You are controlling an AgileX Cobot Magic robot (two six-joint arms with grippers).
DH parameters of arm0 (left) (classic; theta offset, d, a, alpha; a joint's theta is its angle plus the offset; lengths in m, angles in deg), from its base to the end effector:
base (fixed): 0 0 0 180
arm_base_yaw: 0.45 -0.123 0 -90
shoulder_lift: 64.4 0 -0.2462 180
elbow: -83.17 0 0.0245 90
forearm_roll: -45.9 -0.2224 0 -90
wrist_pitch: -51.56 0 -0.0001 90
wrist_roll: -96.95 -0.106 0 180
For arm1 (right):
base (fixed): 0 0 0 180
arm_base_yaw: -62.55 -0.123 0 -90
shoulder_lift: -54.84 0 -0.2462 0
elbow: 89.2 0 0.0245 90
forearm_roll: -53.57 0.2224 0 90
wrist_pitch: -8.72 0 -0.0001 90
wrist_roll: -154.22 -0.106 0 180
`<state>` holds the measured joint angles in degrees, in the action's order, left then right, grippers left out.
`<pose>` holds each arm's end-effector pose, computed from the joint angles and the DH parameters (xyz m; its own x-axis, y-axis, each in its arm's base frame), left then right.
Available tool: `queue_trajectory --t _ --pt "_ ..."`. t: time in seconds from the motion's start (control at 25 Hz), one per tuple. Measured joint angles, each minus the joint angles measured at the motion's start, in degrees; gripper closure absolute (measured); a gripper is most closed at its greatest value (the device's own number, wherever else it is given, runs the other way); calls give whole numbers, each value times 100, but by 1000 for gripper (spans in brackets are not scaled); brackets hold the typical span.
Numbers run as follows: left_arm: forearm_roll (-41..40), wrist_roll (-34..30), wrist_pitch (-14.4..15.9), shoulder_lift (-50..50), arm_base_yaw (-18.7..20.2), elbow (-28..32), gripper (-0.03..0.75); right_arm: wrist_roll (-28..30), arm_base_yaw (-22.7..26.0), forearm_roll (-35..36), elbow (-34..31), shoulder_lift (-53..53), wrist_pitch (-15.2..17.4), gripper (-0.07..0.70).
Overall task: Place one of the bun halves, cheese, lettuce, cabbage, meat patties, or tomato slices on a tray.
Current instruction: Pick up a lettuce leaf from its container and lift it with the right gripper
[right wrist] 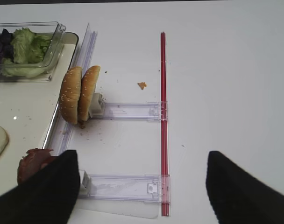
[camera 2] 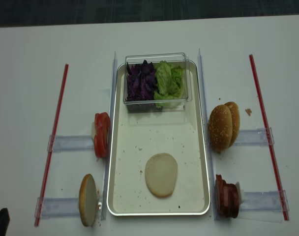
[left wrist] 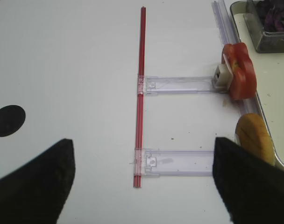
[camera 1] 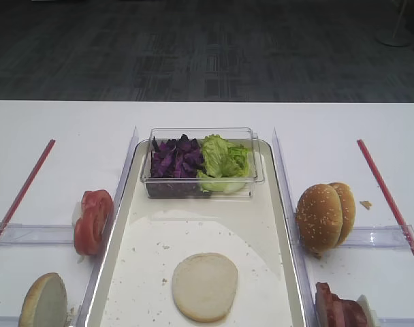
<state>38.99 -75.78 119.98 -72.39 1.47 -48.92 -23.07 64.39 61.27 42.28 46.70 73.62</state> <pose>0.0141 0.0114 0.2429 -0.5547 -0.0632 -0.8297 -0.1052 0.9944 -0.0054 0.0188 0.0123 0.2457 -0.5208 0.0267 -0.8532 -0.0665 0.9952 0.0717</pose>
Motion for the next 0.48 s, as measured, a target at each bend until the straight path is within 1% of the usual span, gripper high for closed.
queue_trajectory --t 0.48 --pt "0 0 0 0 0 0 161 0 0 0 0 0 0 54"
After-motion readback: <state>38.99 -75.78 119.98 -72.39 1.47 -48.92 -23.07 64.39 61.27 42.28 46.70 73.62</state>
